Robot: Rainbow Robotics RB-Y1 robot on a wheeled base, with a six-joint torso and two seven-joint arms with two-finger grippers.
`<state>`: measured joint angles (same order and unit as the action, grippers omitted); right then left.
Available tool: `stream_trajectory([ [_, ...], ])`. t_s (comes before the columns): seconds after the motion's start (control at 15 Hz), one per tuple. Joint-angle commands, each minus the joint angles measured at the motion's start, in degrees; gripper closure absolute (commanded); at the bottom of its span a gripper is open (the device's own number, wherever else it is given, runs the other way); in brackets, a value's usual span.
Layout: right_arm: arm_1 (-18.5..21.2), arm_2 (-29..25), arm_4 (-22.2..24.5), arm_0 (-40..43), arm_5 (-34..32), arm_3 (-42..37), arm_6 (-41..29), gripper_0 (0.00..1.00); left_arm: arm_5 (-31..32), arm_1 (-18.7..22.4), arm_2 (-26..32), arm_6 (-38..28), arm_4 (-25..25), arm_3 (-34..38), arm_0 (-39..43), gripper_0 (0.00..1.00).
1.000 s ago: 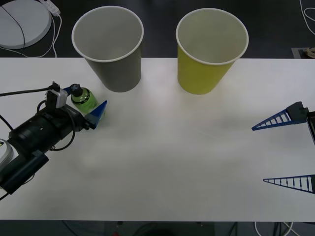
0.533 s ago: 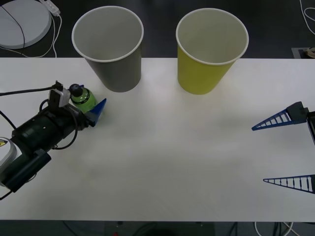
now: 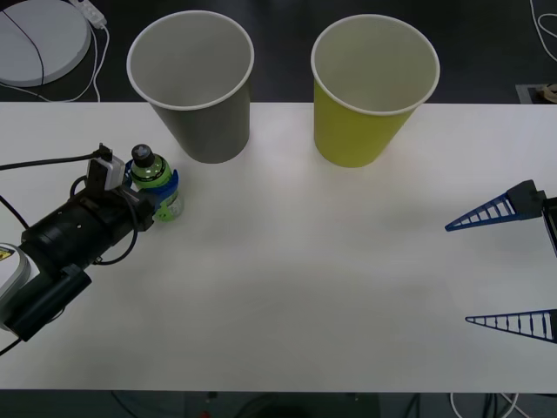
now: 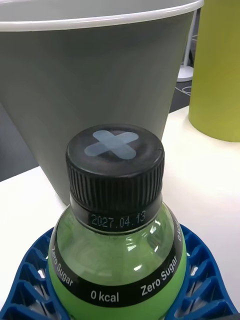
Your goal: Put the can into the green bin and the plastic bottle into the gray bin
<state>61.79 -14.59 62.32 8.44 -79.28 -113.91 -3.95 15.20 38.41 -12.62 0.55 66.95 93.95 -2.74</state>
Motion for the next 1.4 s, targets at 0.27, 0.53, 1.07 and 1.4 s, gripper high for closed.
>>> stream_trajectory([
  [0.27, 0.0, 0.0, 0.0, 0.0, 0.0, 0.0, 0.0, 0.0, 0.18, 0.53, 0.05, -0.02, 0.64, 0.27, 0.1, 1.0],
  [0.53, 0.0, 0.0, 0.0, 0.0, 0.0, 0.0, 0.0, 0.0, 0.79, 2.02, 0.05, -0.9, -0.5, 0.71, 0.19, 1.0],
  [1.07, 0.0, 0.0, 0.0, 0.0, 0.0, 0.0, 0.0, 0.0, 0.88, 3.43, 4.1, -3.89, -0.94, 6.6, 5.99, 1.0],
  [1.4, 0.0, 0.0, 0.0, 0.0, 0.0, 0.0, 0.0, 0.0, 1.06, 7.12, 6.12, -8.54, -0.94, 11.61, 10.39, 1.0],
])
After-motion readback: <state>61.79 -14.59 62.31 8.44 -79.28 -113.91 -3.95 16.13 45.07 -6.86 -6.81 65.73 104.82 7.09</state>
